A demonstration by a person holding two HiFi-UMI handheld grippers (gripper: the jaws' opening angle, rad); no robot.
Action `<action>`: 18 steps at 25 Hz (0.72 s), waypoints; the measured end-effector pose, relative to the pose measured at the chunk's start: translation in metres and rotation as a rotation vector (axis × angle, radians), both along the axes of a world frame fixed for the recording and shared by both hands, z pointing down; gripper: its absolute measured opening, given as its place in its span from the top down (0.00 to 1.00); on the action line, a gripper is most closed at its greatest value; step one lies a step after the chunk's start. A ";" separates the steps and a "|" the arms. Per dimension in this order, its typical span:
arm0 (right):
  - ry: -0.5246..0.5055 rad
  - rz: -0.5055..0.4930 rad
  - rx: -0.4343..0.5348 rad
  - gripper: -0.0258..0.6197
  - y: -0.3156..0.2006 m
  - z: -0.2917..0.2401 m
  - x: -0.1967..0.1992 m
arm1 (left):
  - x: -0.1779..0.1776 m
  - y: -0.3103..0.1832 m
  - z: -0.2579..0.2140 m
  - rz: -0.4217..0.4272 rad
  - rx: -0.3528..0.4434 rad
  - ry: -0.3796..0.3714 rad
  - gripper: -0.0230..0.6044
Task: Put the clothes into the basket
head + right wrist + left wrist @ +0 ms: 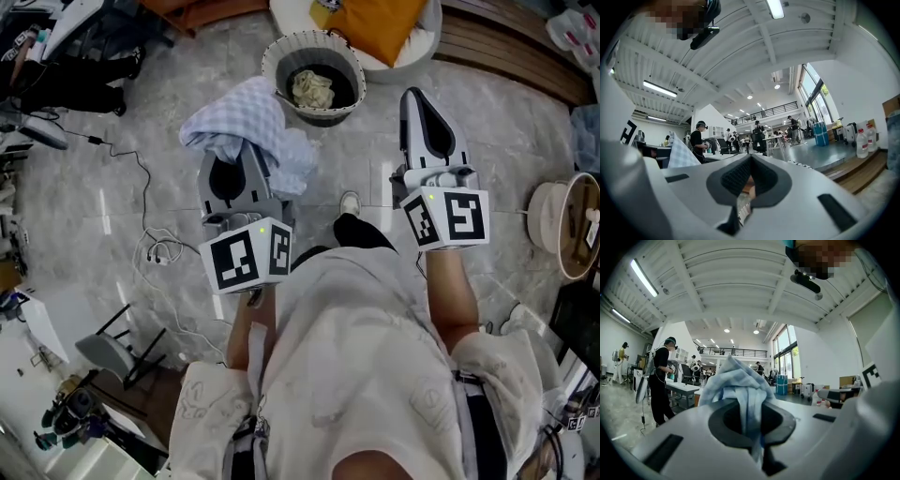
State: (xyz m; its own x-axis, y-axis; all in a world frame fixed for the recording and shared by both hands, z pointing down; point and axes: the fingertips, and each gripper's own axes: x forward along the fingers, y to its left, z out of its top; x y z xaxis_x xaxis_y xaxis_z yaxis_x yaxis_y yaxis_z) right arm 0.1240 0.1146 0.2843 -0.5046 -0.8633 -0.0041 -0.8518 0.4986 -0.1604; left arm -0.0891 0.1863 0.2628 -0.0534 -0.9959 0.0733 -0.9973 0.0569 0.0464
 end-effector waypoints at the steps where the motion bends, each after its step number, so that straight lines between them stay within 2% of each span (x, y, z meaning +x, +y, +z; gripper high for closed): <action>1: 0.001 -0.003 0.000 0.98 -0.008 0.000 0.002 | 0.002 -0.008 -0.001 0.002 0.000 0.000 0.94; 11: 0.017 -0.012 -0.012 0.98 -0.060 0.007 0.002 | 0.005 -0.067 -0.002 0.015 0.012 -0.002 0.94; 18: 0.047 0.000 -0.008 0.98 -0.097 0.007 -0.030 | -0.030 -0.117 0.000 0.026 0.019 0.027 0.94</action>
State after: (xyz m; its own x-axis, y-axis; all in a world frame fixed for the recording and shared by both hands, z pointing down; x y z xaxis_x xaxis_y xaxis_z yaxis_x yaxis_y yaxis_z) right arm 0.0940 0.0171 0.2912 -0.5044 -0.8630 0.0267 -0.8584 0.4978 -0.1240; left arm -0.1191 0.0698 0.2624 -0.0253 -0.9981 0.0558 -0.9968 0.0294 0.0742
